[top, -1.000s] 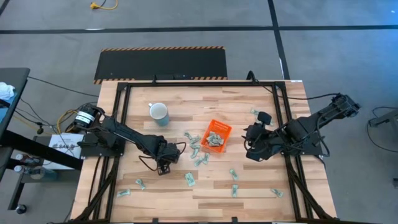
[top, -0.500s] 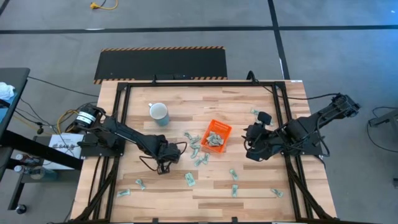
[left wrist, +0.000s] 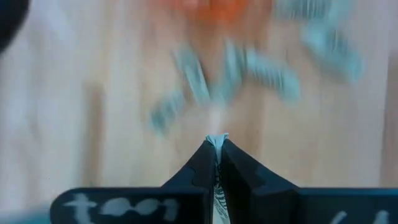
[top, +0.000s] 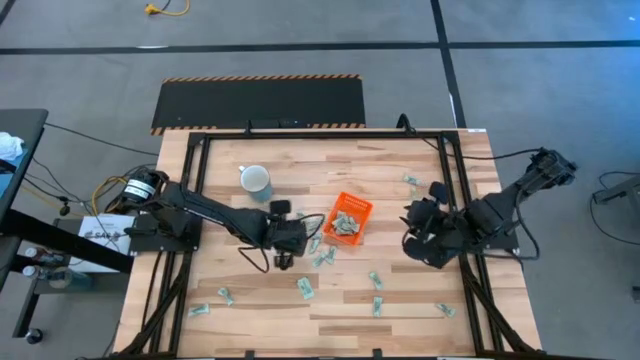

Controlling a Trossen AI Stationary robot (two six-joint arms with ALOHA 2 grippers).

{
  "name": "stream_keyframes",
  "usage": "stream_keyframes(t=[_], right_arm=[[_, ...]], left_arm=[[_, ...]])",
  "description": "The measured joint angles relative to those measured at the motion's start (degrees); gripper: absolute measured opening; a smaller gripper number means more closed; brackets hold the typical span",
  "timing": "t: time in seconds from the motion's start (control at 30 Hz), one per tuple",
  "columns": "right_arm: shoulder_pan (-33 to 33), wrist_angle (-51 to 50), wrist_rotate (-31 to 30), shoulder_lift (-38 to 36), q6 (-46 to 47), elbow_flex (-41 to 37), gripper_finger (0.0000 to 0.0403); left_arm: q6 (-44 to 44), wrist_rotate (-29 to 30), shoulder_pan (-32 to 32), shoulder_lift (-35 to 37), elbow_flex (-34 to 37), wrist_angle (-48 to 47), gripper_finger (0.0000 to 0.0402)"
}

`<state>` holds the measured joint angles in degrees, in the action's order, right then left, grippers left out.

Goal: Pick and place Stevia / Truvia into bins
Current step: Put the stevia packet into the basket

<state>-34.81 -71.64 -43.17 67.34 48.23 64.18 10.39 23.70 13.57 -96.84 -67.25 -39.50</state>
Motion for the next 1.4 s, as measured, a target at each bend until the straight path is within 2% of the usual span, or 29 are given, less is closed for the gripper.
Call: stream_keyframes(t=[0.07,0.13,0.3,0.4,0.6,0.77,0.9,1.03,1.17,1.4], right_arm=[[-2.02,-1.51,-0.33,0.01,4.51,0.0,0.0118],[-4.08,-2.48,-0.47,0.02,8.34,-0.01,0.0118],[-8.66,-2.49,-0.54,-0.01,15.56,-1.78,0.0118],[-11.03,-2.51,0.49,0.01,22.03,-4.5,0.0118],[-14.08,2.04,3.76,0.68,30.12,-8.73,0.0118],[-15.46,3.31,7.55,1.37,32.67,-9.03,0.0118],[-16.67,3.33,14.49,1.37,36.92,-9.03,0.0118],[-18.91,3.39,21.47,1.37,42.6,-9.03,0.0118],[-21.97,5.26,25.58,1.37,47.94,-9.03,0.0118],[-27.97,10.02,26.85,1.37,52.08,-9.03,0.0118]], left_arm=[[-4.81,0.88,-1.04,0.02,-1.63,5.32,0.0001],[-9.96,-1.19,-2.63,0.05,-2.48,12.53,0.0001],[-17.98,-16.43,-8.49,0.07,-2.51,29.66,0.0001],[-18.12,-23.32,-12.09,0.09,-2.51,33.3,0.0],[-17.94,-29.97,-16.95,-2.09,-1.98,36.06,0.0],[-17.9,-30.82,-18.8,-7.43,-3.0,37.56,0.0],[-17.89,-30.88,-19.38,-9.81,-4.19,37.95,0.0],[-18.91,-30.88,-19.44,-10.29,-4.25,37.9,0.0],[-19.58,-30.9,-19.42,-10.16,-4.32,38.09,0.0003],[-21.36,-30.9,-19.42,-10.16,-4.19,37.96,0.0047]])
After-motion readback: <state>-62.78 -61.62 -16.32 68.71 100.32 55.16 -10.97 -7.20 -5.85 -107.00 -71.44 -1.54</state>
